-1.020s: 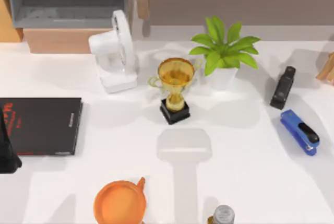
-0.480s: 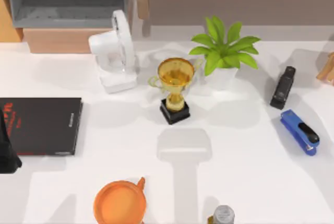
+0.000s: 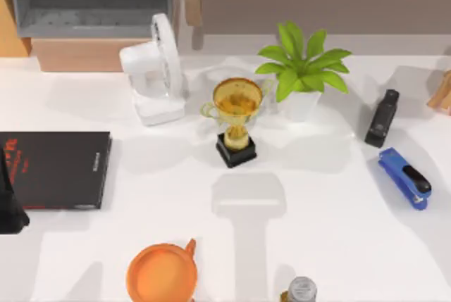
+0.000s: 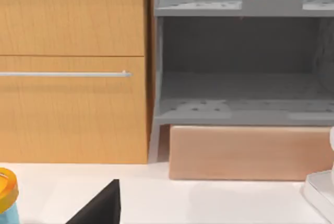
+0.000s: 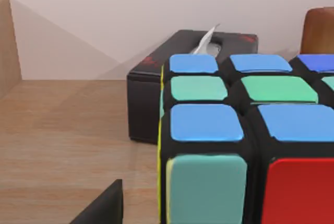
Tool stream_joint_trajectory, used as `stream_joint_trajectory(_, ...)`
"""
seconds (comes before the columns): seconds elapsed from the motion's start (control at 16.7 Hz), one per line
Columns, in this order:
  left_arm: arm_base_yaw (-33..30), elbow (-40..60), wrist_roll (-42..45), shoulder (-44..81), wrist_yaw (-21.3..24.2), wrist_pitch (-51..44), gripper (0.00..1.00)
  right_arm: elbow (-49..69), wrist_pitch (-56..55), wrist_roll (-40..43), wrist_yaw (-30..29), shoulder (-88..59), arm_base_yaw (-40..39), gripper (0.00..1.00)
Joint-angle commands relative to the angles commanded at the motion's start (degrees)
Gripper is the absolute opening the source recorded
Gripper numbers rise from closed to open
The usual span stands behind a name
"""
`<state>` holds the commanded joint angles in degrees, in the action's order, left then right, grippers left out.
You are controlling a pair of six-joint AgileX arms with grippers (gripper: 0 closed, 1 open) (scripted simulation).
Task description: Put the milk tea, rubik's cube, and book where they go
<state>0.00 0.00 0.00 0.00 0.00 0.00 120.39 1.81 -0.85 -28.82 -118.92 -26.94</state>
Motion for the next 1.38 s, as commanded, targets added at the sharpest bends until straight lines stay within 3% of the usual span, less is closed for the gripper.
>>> stream_joint_trajectory(0.84,0.0,0.0,0.0,0.0,0.0,0.0,1.0,-12.94,-2.38,0.0,0.39,10.68,0.47,1.0)
stream_joint_trajectory(1.08,0.0,0.0,0.0,0.0,0.0,0.0,1.0,-27.72,-2.3,0.11,4.24,25.28,4.05,1.0)
stream_joint_trajectory(1.38,0.0,0.0,0.0,0.0,0.0,0.0,1.0,-54.86,-2.16,0.31,10.96,52.81,10.31,1.0)
